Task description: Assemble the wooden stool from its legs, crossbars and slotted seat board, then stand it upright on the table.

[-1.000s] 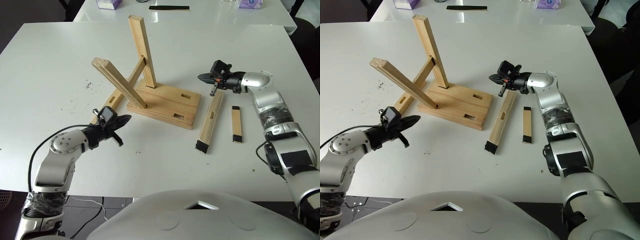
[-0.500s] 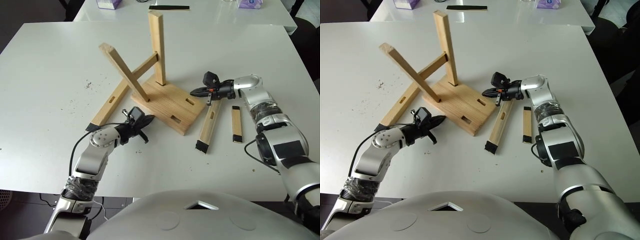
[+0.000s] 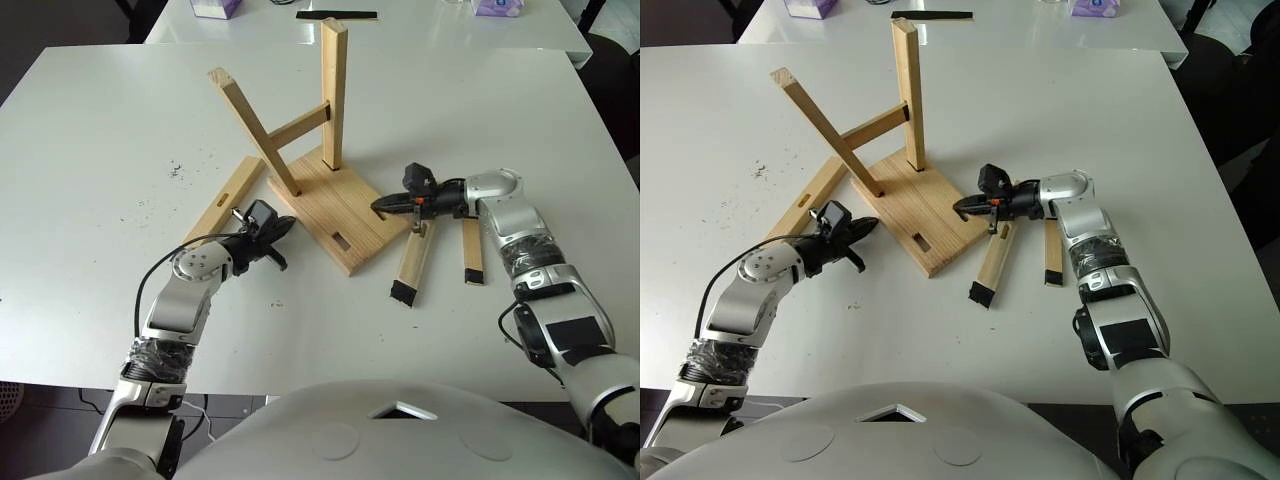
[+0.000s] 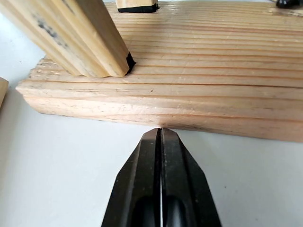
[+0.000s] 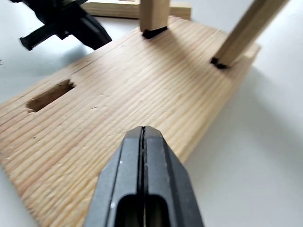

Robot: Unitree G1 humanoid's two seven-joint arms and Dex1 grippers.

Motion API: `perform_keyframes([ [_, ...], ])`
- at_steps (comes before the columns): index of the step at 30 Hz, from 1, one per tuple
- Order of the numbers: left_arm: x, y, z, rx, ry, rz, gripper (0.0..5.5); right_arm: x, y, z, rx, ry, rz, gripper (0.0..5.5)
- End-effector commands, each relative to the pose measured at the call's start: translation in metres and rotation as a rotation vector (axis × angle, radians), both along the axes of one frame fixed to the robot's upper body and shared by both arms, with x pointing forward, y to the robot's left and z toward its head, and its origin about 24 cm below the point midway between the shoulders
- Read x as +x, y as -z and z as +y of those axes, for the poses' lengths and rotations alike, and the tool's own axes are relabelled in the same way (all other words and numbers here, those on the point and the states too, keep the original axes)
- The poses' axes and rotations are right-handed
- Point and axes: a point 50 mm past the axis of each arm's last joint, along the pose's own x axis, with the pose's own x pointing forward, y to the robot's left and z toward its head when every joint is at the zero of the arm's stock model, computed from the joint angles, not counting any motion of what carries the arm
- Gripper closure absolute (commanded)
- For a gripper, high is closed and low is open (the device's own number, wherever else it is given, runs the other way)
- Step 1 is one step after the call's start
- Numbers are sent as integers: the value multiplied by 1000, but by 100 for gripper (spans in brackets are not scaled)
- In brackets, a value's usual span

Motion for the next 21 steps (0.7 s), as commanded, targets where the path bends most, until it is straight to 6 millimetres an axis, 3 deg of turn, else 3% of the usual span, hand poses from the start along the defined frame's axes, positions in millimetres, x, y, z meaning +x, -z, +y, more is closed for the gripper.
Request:
perform_keyframes([
  [1,-14,3,5,22,41,51,550,15,-3,-4,-110,59,-72,549],
  [7,-22,5,-8,6,126,76,550,6,15,-3,-206,-30,-37,549],
  [12,-17,8,-19,-5,120,60,550,-1,11,-3,-202,-141,-6,549],
  [21,-7,9,-14,8,79,33,550,-24,8,1,-102,-224,56,549],
])
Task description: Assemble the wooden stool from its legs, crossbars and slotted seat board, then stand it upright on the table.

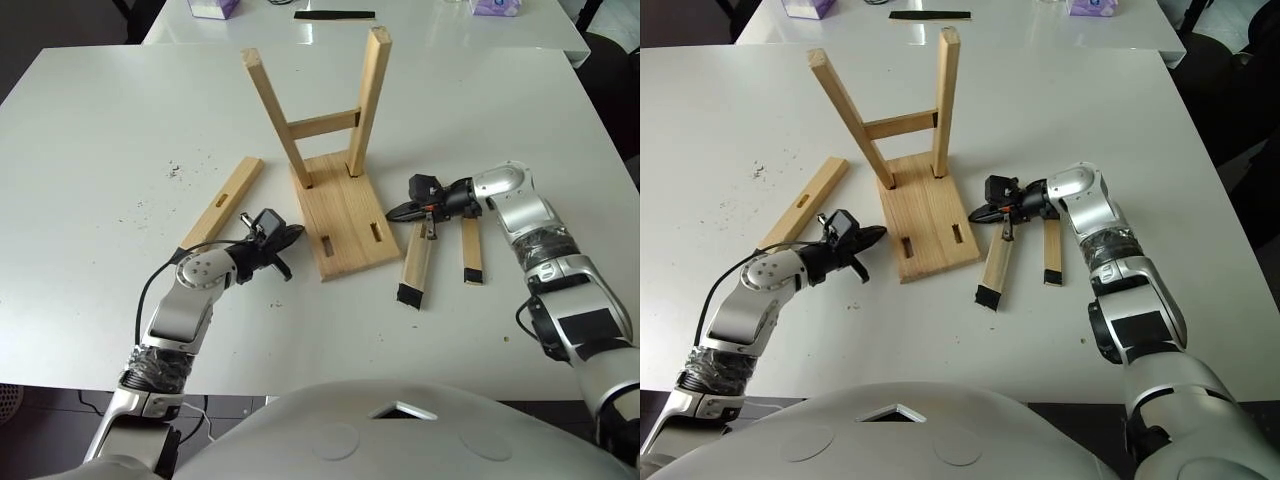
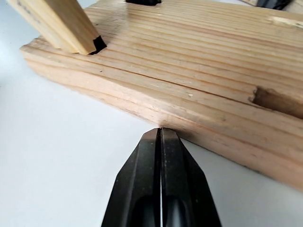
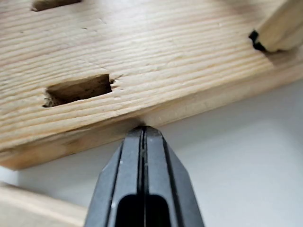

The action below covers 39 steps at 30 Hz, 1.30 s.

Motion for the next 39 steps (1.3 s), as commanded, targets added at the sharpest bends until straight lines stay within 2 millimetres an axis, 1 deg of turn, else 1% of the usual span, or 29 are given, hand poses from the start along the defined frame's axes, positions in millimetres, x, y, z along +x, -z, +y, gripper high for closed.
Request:
perform_keyframes([
  [1,1,7,1,10,-6,30,550,-9,-2,11,84,1,6,549],
  [6,0,5,16,33,-52,24,550,-11,-3,17,135,54,6,549],
  [9,2,3,21,38,-64,20,550,-10,-3,21,147,84,-10,549],
  [13,8,-1,33,68,-110,-4,550,-8,-6,19,176,130,-23,549],
  [15,12,-7,39,75,-139,-34,550,-8,-10,6,187,206,-62,549],
  [17,15,-16,43,61,-176,-77,550,-10,-16,-12,200,309,-108,549],
  [19,14,-37,45,-1,-226,-159,550,-16,-24,-38,216,471,-188,549],
  [21,8,-66,47,-134,-316,-261,550,-23,-32,-61,221,641,-285,549],
  [23,0,-99,39,-327,-392,-372,550,-29,-33,-79,203,854,-391,549],
  [24,-3,-116,28,-429,-405,-430,550,-33,-30,-86,190,967,-422,549],
  [26,-6,-143,9,-569,-487,-531,550,-46,-21,-86,177,1103,-471,549],
  [27,-8,-151,3,-625,-541,-552,550,-52,-16,-84,171,1147,-472,549],
  [29,-13,-158,-5,-656,-621,-569,550,-62,-9,-76,163,1186,-443,521],
  [31,-20,-164,-21,-626,-595,-581,550,-78,-6,-69,154,1191,-418,498],
  [33,-26,-168,-34,-624,-571,-577,550,-86,-4,-70,147,1232,-389,468],
  [35,-27,-174,-42,-657,-550,-580,550,-96,-2,-67,148,1253,-354,439],
  [37,-23,-179,-40,-666,-583,-613,550,-103,-3,-62,156,1226,-330,409],
  [39,-17,-179,-31,-667,-679,-649,550,-109,-5,-59,151,1190,-294,376],
])
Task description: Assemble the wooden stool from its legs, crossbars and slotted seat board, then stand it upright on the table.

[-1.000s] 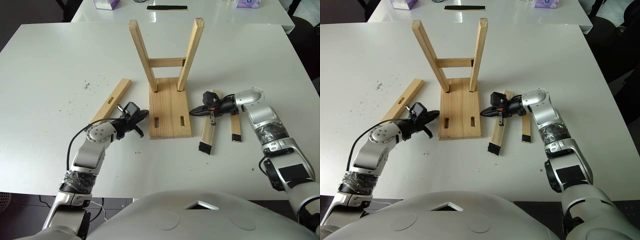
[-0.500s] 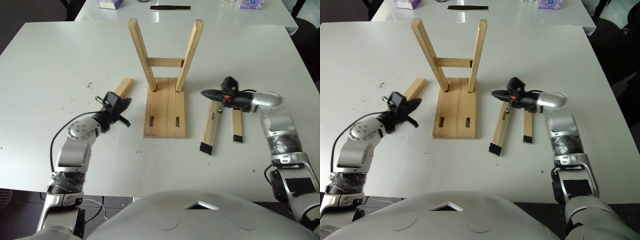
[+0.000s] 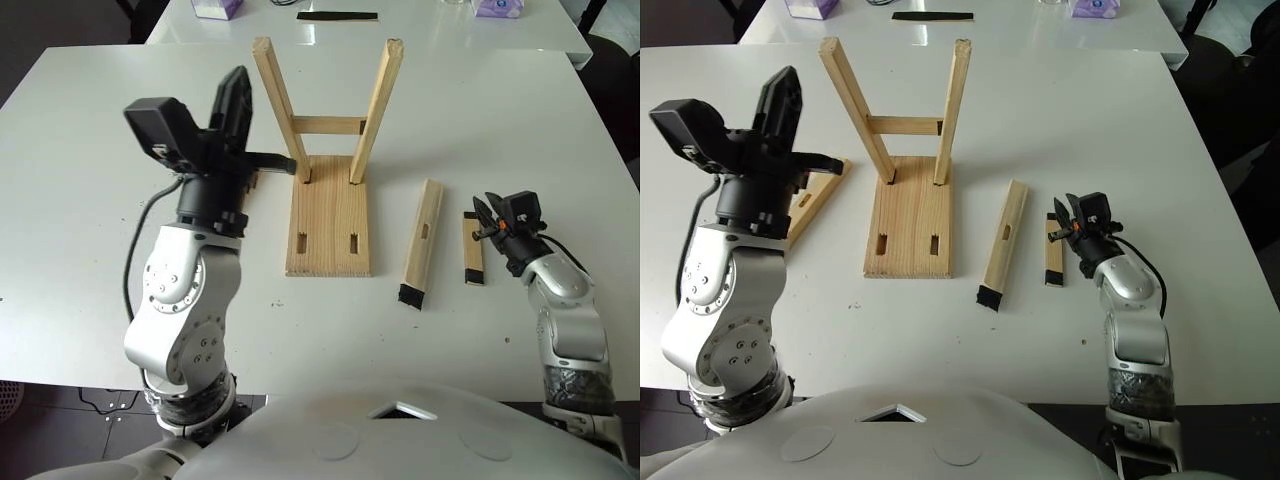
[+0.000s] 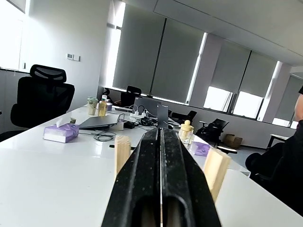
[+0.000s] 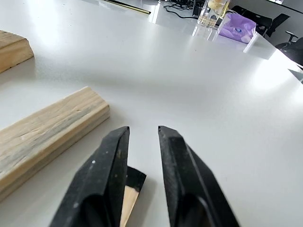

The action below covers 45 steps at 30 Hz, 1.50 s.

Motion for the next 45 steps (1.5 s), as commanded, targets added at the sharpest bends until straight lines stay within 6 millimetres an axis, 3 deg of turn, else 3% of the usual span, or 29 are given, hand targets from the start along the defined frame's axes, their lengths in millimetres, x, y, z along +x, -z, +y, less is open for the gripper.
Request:
perform_keyframes([
  [1,10,-6,15,-36,-179,-36,550,-12,-5,9,32,-86,54,361],
  [4,13,0,19,-43,-286,-38,550,-18,-7,10,16,-157,112,318],
  [8,21,9,7,-75,-315,-20,550,-15,-6,4,-4,-195,166,266],
  [17,32,13,-2,-67,-259,-37,550,-24,3,-19,-47,-130,214,266],
  [26,30,15,-1,-54,-253,-28,550,-35,11,-14,-18,-168,279,266],
  [34,33,14,-3,-40,-242,-25,550,-27,19,-12,-51,-185,298,266],
  [45,45,17,-4,-17,-214,-27,550,6,22,-6,-10,-143,249,266],
])
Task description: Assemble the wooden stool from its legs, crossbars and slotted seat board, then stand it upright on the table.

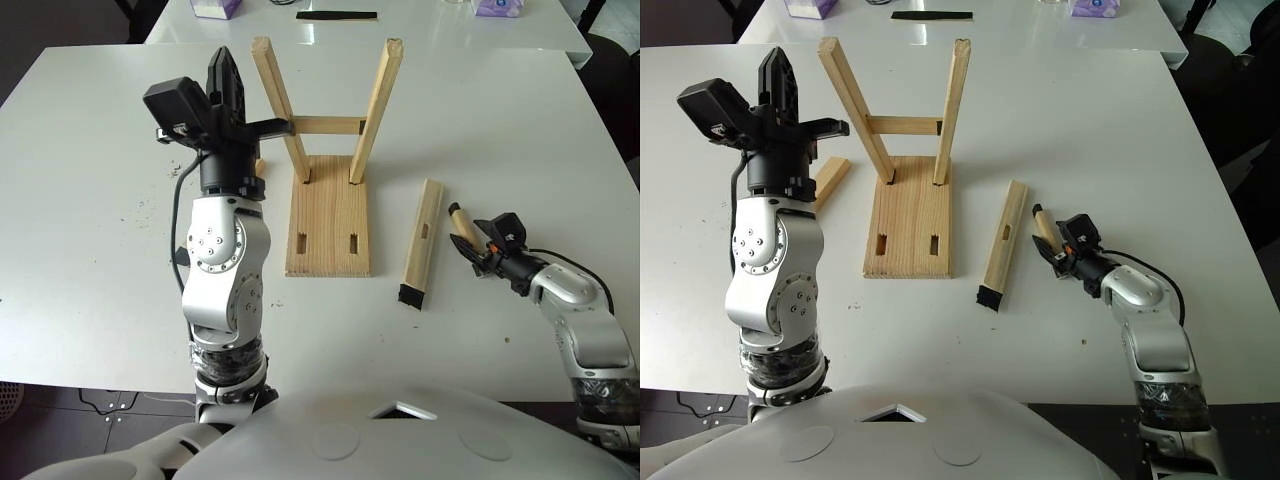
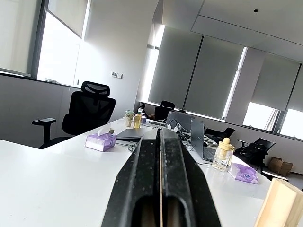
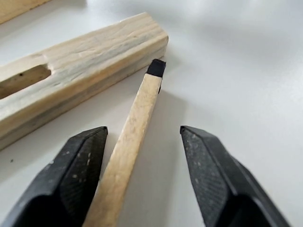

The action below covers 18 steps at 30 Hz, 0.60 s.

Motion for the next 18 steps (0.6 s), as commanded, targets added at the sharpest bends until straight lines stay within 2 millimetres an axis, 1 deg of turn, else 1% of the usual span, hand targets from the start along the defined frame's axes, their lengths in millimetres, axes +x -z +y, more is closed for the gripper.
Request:
perform_keyframes([
  [1,6,1,-2,14,14,-2,550,7,8,-1,21,49,37,266],
  [4,8,2,-2,22,21,-1,550,7,11,-4,20,42,57,266],
  [7,9,4,-1,25,18,4,550,12,12,-15,31,90,68,266],
  [9,9,5,-1,25,14,5,550,15,7,-22,62,95,72,266],
  [11,9,6,-1,22,3,4,550,14,-1,-25,95,54,76,266],
  [15,5,9,1,7,-32,5,550,12,-12,-23,126,-26,100,266],
  [18,3,11,0,0,-45,9,550,9,-17,-22,124,-47,110,266],
])
